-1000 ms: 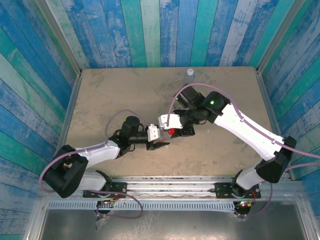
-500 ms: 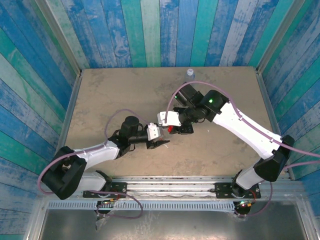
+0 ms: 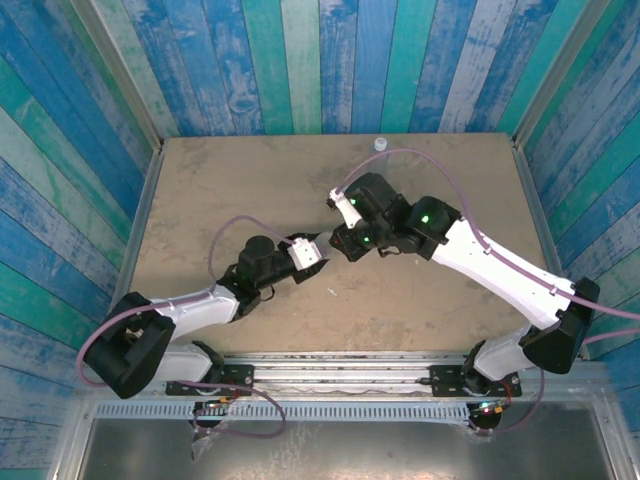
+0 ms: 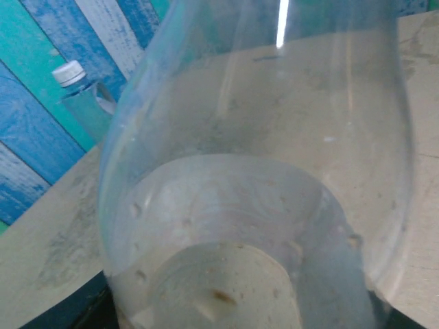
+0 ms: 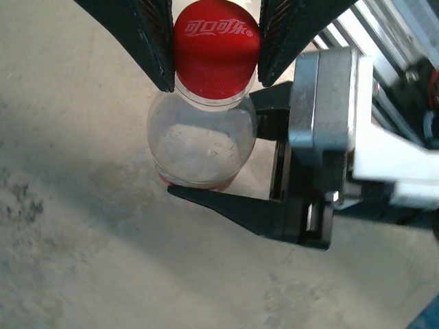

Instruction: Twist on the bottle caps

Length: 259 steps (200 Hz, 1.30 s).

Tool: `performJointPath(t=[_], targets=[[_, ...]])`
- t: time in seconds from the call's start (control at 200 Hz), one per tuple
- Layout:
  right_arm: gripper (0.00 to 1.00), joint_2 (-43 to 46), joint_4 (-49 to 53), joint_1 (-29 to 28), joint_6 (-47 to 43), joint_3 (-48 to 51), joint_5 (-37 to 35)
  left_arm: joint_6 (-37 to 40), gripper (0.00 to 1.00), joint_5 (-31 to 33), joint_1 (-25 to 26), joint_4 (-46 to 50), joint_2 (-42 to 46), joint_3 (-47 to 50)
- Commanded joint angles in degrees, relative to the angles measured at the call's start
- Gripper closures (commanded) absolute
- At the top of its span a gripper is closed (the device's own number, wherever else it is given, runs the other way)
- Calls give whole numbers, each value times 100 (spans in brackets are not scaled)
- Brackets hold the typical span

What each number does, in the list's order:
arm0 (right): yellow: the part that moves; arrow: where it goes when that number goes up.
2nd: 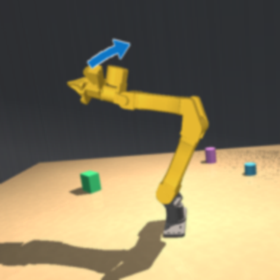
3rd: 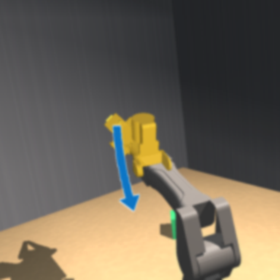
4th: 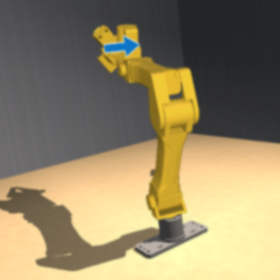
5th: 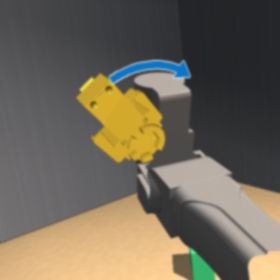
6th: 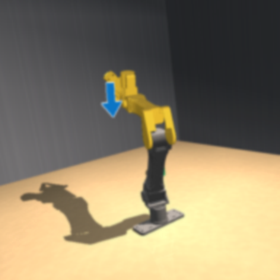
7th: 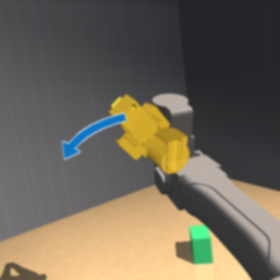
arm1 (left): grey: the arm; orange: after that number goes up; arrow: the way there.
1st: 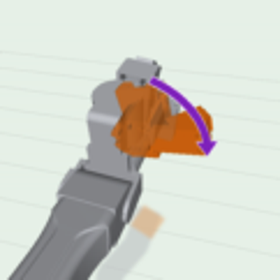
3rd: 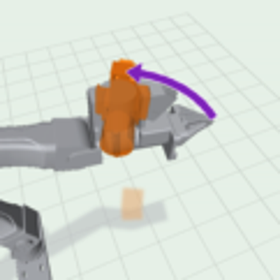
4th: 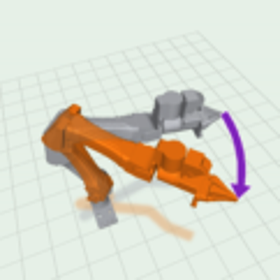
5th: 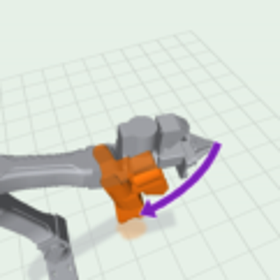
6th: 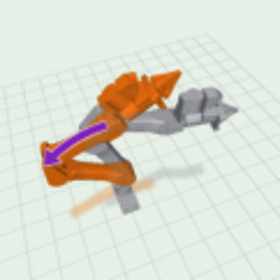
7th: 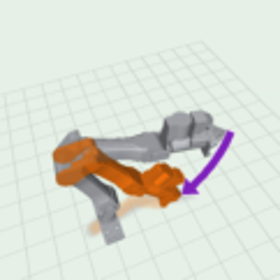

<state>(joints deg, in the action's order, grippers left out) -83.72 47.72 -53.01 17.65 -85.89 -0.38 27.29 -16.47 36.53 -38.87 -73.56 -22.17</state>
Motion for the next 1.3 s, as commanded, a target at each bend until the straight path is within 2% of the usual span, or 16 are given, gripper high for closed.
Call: performJointPath(t=[0.0, 0.035, 0.125, 0.205, 0.326, 0.411, 0.496, 0.576, 0.641, 0.756, 0.947, 1.177, 1.292], targets=[[93, -26, 708, -276, 1654, -22, -597, -45, 42, 702, -68, -506, -55, -20], [89, 6, 710, -267, 1546, -41, -643, -40, 41, 575, -67, -435, -28, -20], [64, 139, 484, -262, 980, -95, -583, 54, 41, 157, -74, -56, 24, -71], [49, 302, 43, -236, 59, -40, -322, -96, 41, -236, -68, 77, 108, -24], [38, 582, -431, -125, -1347, 120, 187, -445, 41, -1157, -69, 144, 131, 17], [37, 835, -717, 128, -2292, 323, 1083, -699, 40, -1836, -78, 343, 124, -83], [37, 1151, -1004, 439, -3556, 686, 2392, -931, 39, -2619, -81, 327, 110, -125], [36, 1428, -1128, 667, -4468, 1026, 3104, -949, 39, -3223, -76, 598, -20, -335], [36, 1546, -1110, 959, -4978, 1127, 3756, -1016, 40, -3686, -77, 671, -105, -474], [42, 1524, -894, 1440, -5590, 1139, 4958, -1255, 40, -4056, -79, 226, -110, -455], [52, 1087, -209, 1529, -6295, 725, 5364, -1124, 39, -4262, -76, 409, -108, -615], [53, 530, 403, 1522, -6799, 321, 5880, -871, 40, -4473, -81, 751, -243, -888], [57, 398, 550, 1535, -6898, 250, 6031, -761, 40, -4547, -82, 949, -289, -1003]])
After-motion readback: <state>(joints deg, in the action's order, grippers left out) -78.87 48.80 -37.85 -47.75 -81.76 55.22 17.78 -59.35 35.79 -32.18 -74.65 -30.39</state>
